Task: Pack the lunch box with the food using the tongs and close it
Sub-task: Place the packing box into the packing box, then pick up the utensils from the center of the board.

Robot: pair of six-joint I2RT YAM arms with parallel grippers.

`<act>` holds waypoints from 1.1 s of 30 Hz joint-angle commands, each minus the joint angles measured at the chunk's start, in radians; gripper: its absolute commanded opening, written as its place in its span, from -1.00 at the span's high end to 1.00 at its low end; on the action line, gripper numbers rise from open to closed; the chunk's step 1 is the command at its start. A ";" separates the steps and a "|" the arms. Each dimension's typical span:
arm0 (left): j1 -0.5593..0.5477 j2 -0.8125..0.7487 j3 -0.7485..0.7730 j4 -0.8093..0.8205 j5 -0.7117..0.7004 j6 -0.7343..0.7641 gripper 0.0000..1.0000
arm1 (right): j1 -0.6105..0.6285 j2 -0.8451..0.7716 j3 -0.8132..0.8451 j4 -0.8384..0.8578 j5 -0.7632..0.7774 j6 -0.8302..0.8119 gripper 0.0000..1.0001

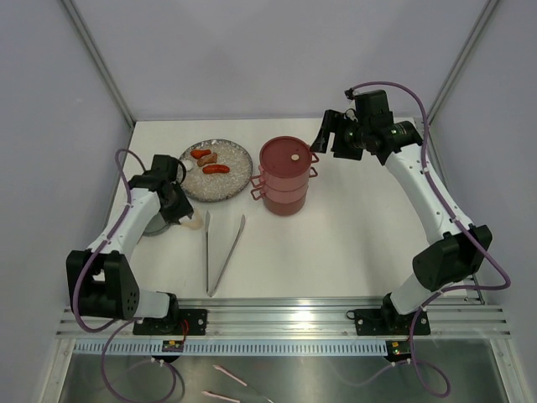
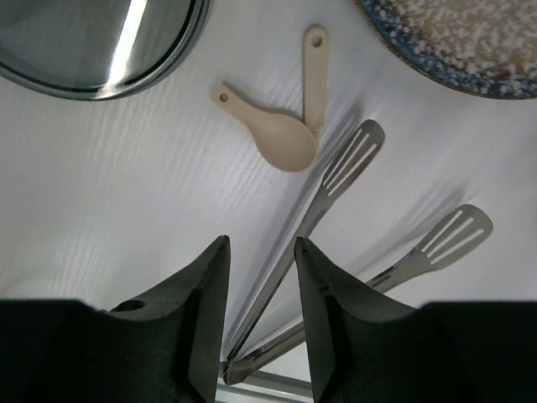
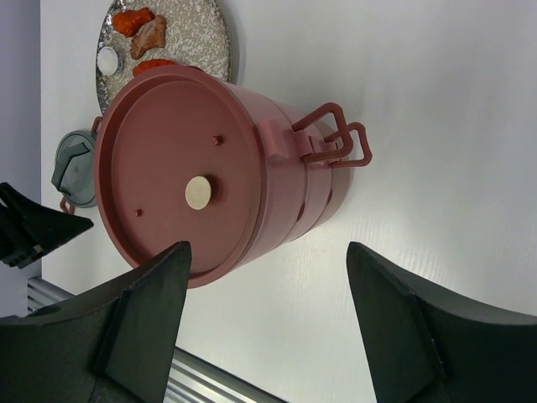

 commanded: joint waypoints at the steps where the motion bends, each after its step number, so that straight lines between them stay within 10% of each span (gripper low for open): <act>1: -0.004 0.026 -0.054 0.090 -0.067 -0.138 0.18 | 0.003 0.009 0.014 0.038 -0.041 -0.013 -0.63; 6: -0.004 0.073 -0.122 0.188 -0.051 -0.210 -0.29 | 0.004 0.014 0.008 0.036 -0.052 -0.010 -0.64; 21: -0.018 0.188 -0.097 0.262 -0.112 -0.316 -0.52 | 0.004 0.041 0.015 0.032 -0.086 -0.004 -0.64; 33: -0.034 0.239 -0.148 0.300 -0.109 -0.353 -0.21 | 0.004 0.044 0.009 0.030 -0.080 0.003 -0.64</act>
